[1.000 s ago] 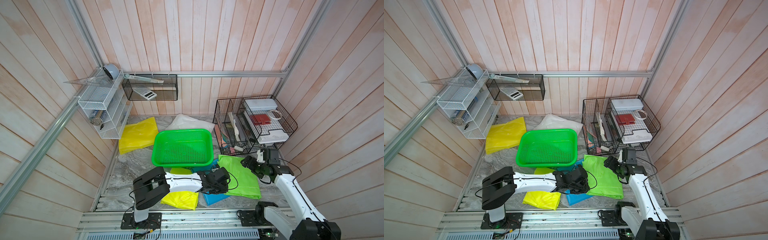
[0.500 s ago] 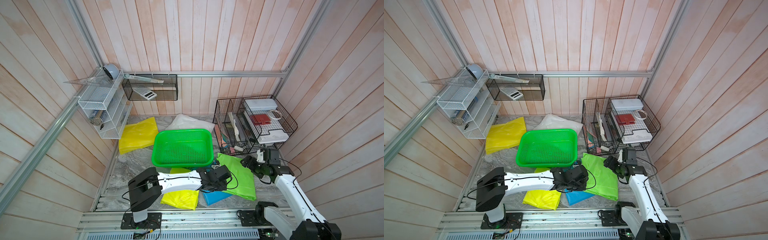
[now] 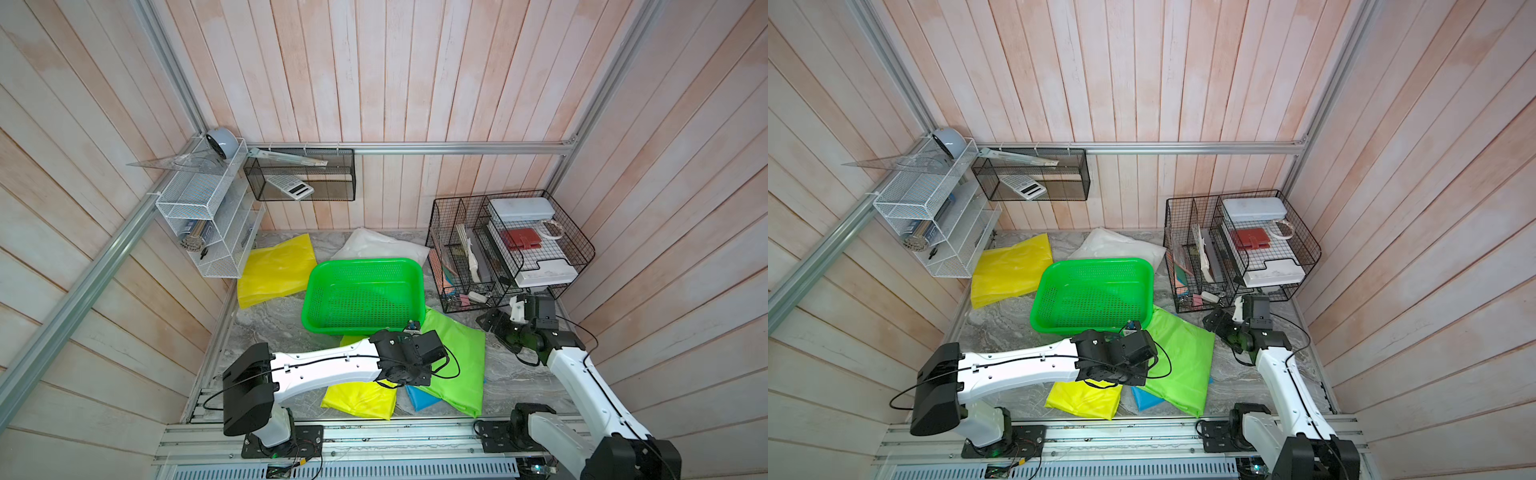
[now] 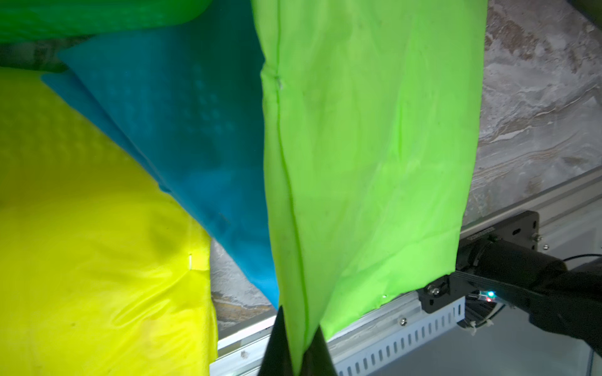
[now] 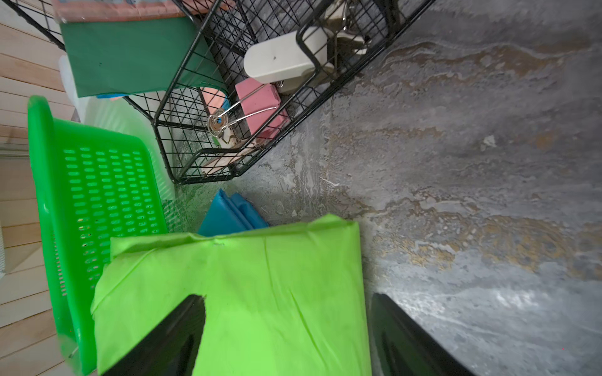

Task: Put the folded raincoat in the basket
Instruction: Pick up the raincoat from the center of the board.

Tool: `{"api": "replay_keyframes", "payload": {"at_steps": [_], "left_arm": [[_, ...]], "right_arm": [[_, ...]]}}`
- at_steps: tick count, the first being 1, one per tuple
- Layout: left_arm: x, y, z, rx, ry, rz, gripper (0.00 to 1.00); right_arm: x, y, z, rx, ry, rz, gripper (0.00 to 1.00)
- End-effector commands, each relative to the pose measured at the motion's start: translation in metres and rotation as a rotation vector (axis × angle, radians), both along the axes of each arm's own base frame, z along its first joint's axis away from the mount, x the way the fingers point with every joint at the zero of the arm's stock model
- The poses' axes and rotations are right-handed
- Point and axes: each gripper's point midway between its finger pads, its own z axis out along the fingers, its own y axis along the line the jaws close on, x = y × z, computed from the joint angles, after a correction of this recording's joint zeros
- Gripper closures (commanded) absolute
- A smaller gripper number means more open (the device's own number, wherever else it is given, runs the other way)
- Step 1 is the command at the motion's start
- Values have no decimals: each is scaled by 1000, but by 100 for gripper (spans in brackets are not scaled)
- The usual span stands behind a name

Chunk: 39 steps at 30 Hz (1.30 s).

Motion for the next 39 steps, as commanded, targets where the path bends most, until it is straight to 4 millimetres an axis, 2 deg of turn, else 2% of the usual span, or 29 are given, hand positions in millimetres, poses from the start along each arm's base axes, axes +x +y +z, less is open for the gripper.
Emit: {"api": "replay_keyframes", "payload": {"at_steps": [1, 7, 13, 18, 25, 27, 31, 32, 33, 36, 39], "left_arm": [[-4, 27, -2, 57, -12, -6, 100], [-6, 45, -26, 120, 11, 6, 100], [-5, 43, -38, 144, 19, 8, 100], [-3, 41, -44, 159, 25, 12, 100], [-3, 42, -51, 185, 35, 13, 100], [-3, 41, -52, 183, 34, 12, 100], [-2, 39, -53, 184, 34, 12, 100], [7, 42, -52, 228, -44, -96, 100], [22, 49, -50, 266, -125, -59, 100], [22, 49, -49, 261, -130, -56, 100], [23, 47, -49, 257, -131, -54, 100]], "right_arm": [[3, 7, -8, 24, 9, 18, 14], [-5, 1, -37, 2, 116, -15, 14], [-21, 7, -61, 22, 228, 13, 15], [-32, 13, -67, 63, 253, 14, 16], [-48, 16, -64, 59, 259, 38, 20], [-47, 17, -60, 66, 238, 44, 23], [-41, 21, -50, 97, 201, 38, 37], [-40, 23, -47, 109, 198, 40, 40], [-39, 25, -46, 123, 195, 45, 43], [-40, 29, -45, 135, 198, 57, 50], [-40, 28, -45, 131, 196, 57, 63]]}}
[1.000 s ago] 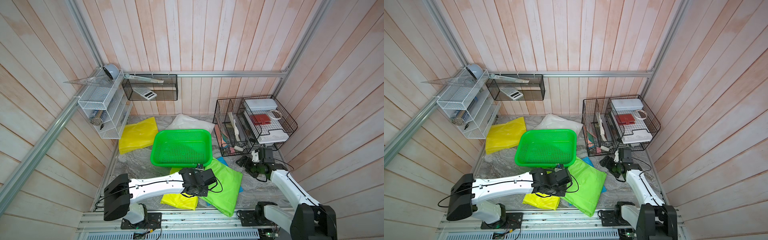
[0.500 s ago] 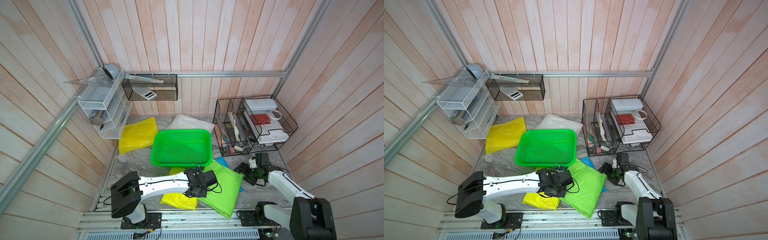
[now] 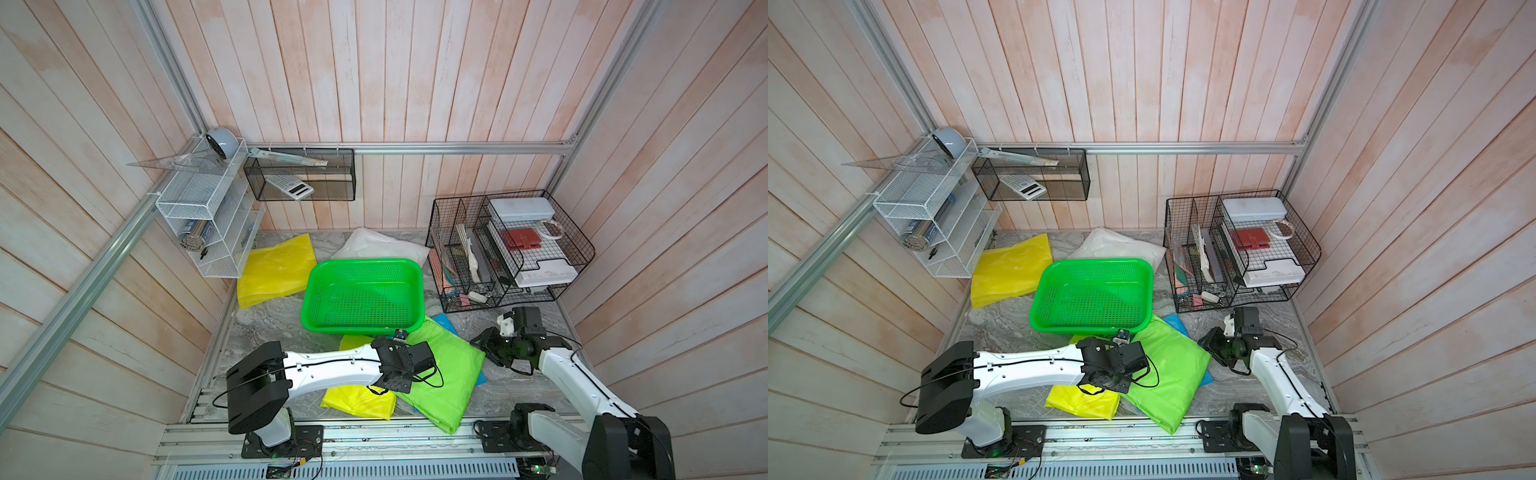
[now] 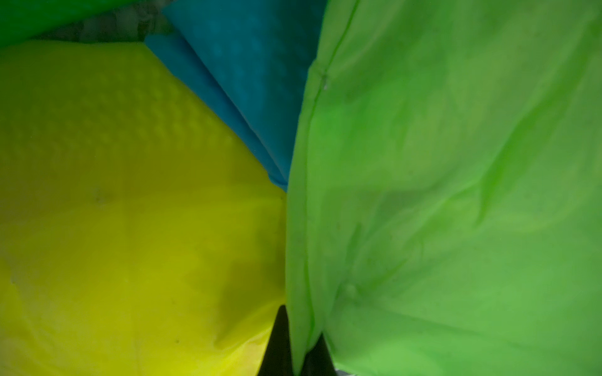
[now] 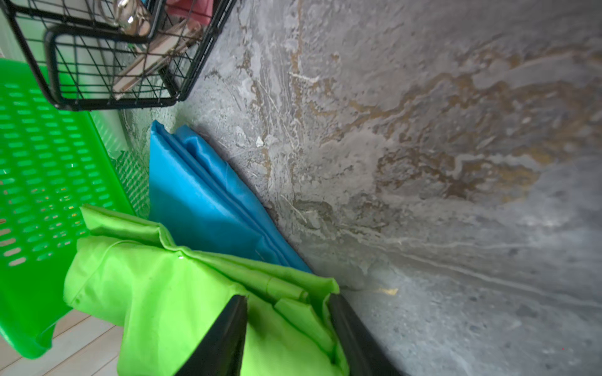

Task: Put the folded raincoat in the basket
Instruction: Pick up the raincoat from the center of the board, then place the raincoat in the basket.

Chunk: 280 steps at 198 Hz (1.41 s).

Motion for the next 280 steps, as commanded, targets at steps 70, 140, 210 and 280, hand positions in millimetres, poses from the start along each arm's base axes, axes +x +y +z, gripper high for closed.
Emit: {"api": "replay_keyframes", "payload": {"at_steps": [70, 140, 210, 280], "left_arm": [[15, -12, 15, -33, -75, -30, 100], [5, -71, 96, -287, -93, -150, 100], [9, -76, 159, -409, -214, -215, 100], [102, 26, 184, -367, -334, 90, 100]], "right_arm": [[4, -6, 23, -52, -51, 9, 100], [11, -20, 94, -139, -201, -21, 100], [15, -32, 181, -224, -394, -30, 100], [80, 24, 245, -27, -556, 60, 100]]}}
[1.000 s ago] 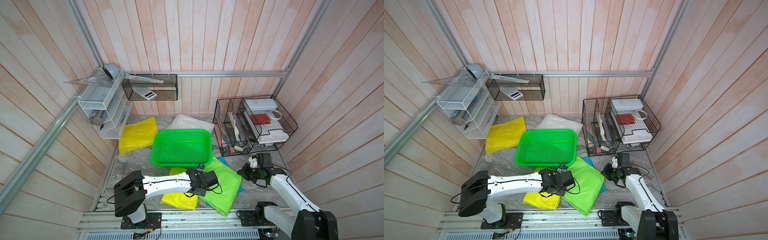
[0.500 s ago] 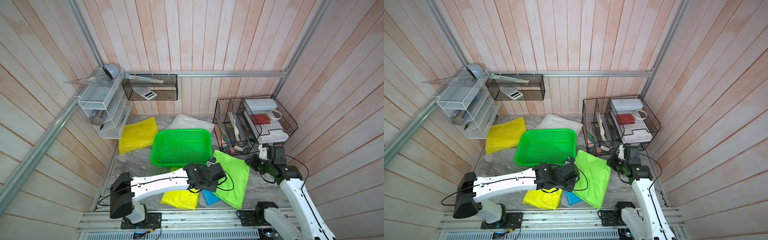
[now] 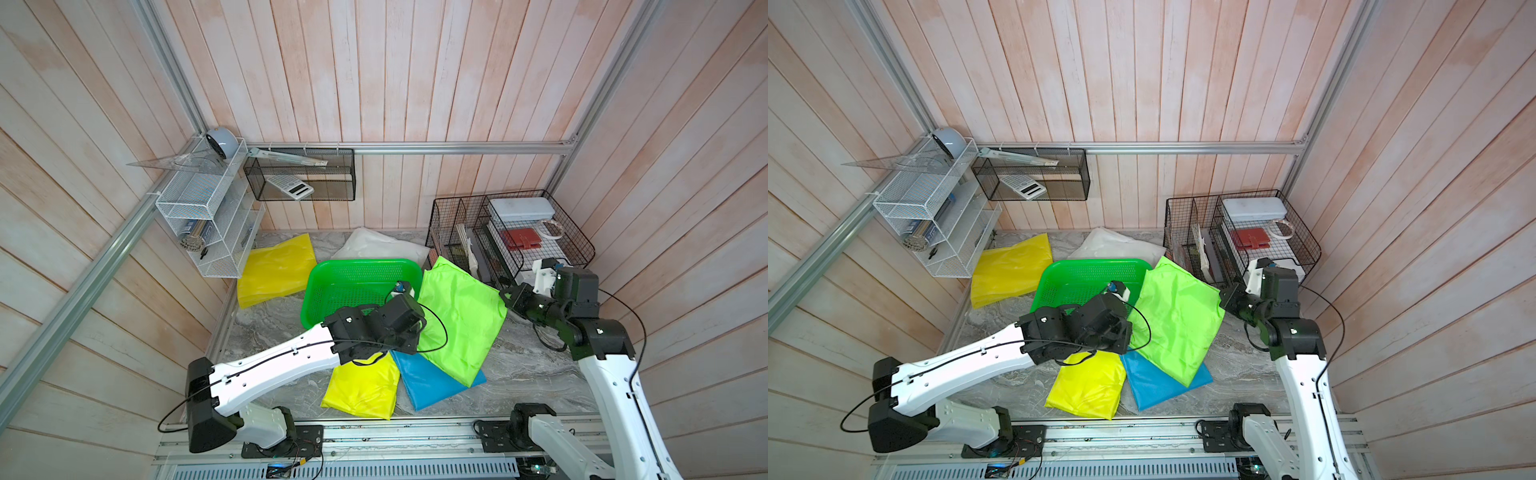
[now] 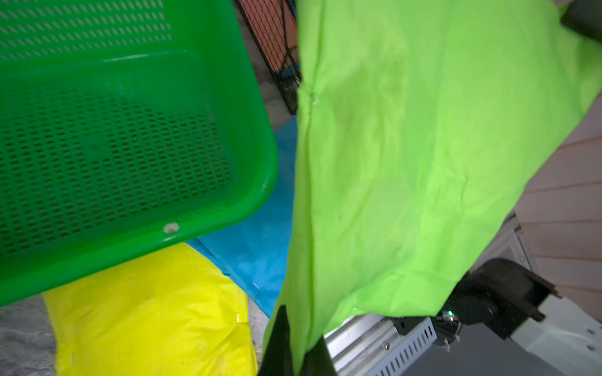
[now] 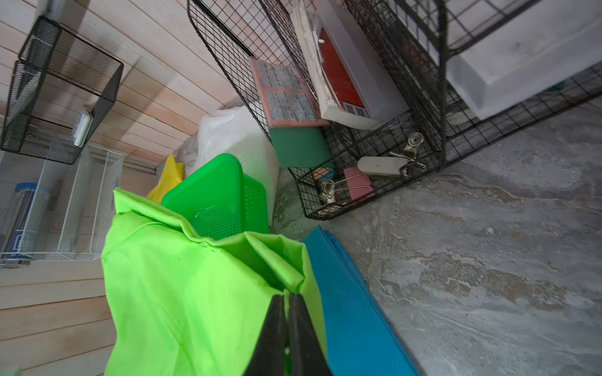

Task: Put the folded raincoat in the basket
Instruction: Place the raincoat in the basket.

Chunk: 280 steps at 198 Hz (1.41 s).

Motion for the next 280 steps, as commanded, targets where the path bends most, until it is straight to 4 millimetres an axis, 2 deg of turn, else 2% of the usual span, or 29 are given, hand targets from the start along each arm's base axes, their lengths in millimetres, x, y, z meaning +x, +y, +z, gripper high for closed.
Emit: {"api": "replay_keyframes", "payload": {"at_steps": [1, 17, 53, 93, 111, 143, 181, 235, 255, 280], "left_arm": [[34, 47, 6, 26, -37, 127, 100], [52, 72, -1, 45, -25, 193, 100], [84, 118, -13, 68, 3, 341, 100], [104, 148, -26, 31, 29, 439, 100], [110, 157, -38, 31, 49, 468, 100], [117, 168, -63, 41, 106, 506, 100], [119, 180, -97, 106, 183, 537, 100], [112, 187, -139, 155, 259, 562, 100], [111, 190, -152, 184, 293, 565, 100], [107, 192, -162, 213, 330, 559, 100]], "right_arm": [[28, 33, 23, 58, -62, 82, 100], [51, 65, 31, 36, -89, 150, 100], [107, 132, 34, 20, -77, 261, 100], [161, 190, 30, 43, -62, 356, 100], [178, 213, 17, 21, -37, 393, 100], [193, 248, -14, -14, 20, 462, 100], [199, 267, -56, -26, 107, 500, 100], [198, 276, -104, -75, 183, 525, 100], [198, 277, -118, -96, 197, 524, 100], [199, 279, -125, -105, 203, 524, 100]]}}
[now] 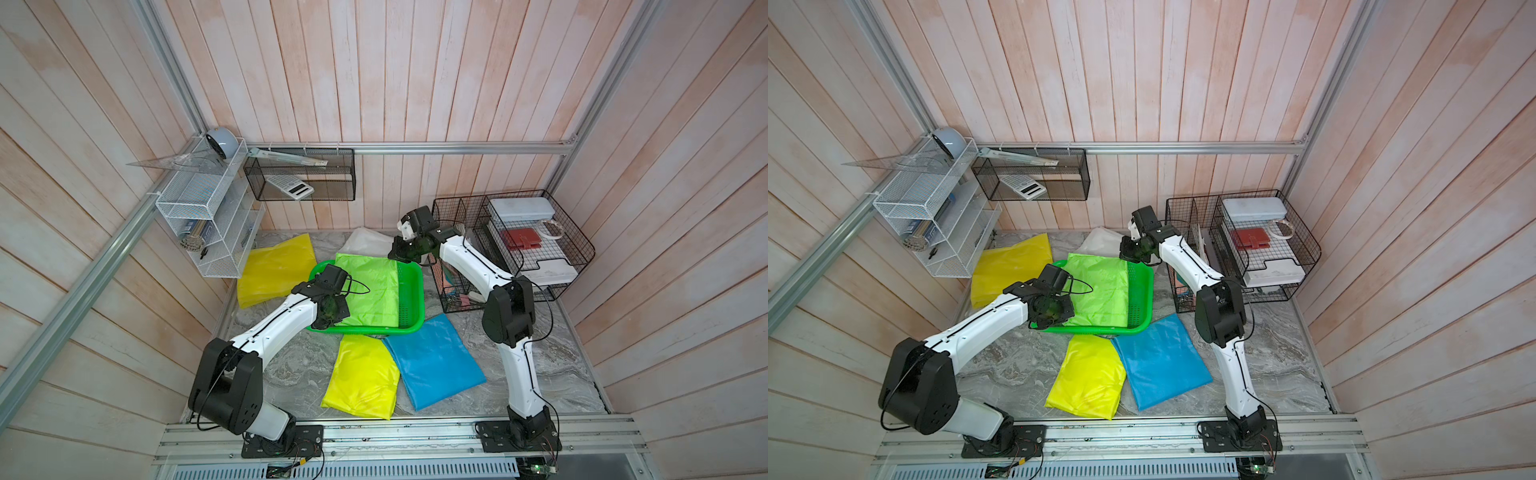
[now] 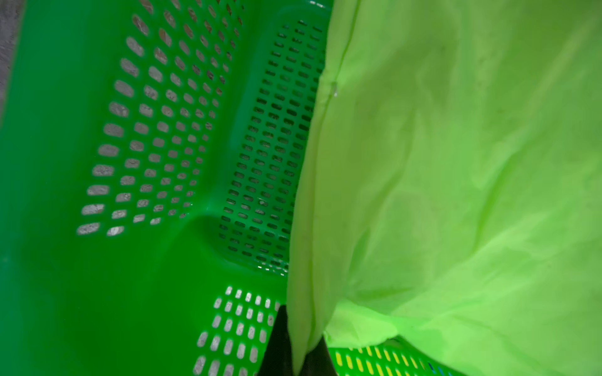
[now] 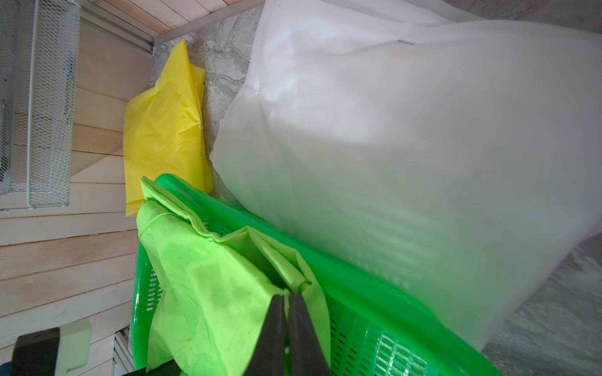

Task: Put the folded raincoat in the basket
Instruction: Place the raincoat in the basket.

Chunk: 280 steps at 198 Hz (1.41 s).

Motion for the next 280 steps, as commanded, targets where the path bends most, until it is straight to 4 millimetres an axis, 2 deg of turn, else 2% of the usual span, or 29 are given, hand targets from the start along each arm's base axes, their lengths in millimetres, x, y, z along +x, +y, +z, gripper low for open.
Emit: {"api": "replay_keyframes", "payload": {"at_steps": [1, 51, 63, 74, 94, 105, 142, 161, 172, 183, 193, 211, 234, 280], "left_arm": [[-2, 3, -10, 10, 33, 1, 100], [-5, 0, -12, -17, 44, 3, 100], [-4, 0, -13, -16, 45, 3, 100], [-4, 0, -14, -15, 44, 4, 100], [-2, -1, -12, -19, 39, 4, 100], [-2, -1, -11, -22, 39, 3, 100], [-4, -3, -9, -41, 36, 2, 100], [-6, -4, -8, -48, 35, -2, 100], [-7, -4, -7, -51, 35, -4, 100], [-7, -4, -6, -51, 32, -5, 100], [-7, -4, -5, -53, 30, -7, 100], [-7, -5, -1, -60, 20, -9, 100], [-8, -2, 1, -44, 15, -8, 100], [-9, 2, 0, -24, 18, -4, 100]], "right_arm": [[2, 2, -11, -29, -4, 11, 100], [-1, 1, -30, -70, 22, 24, 100], [0, -1, -32, -80, 21, 20, 93], [1, -3, -30, -88, 8, 13, 81], [4, -3, -16, -78, -39, 14, 62], [7, -4, -7, -80, -66, 11, 56], [12, -16, 34, -96, -191, -15, 44], [11, -23, 54, -100, -261, -19, 41], [7, -23, 66, -84, -294, -8, 42], [0, -19, 75, -40, -313, 23, 53], [-7, -13, 80, 19, -311, 45, 59], [-20, 3, 74, 137, -251, 87, 73], [-26, 17, 43, 176, -131, 118, 84], [-18, 18, -21, 91, 2, 76, 88]]}}
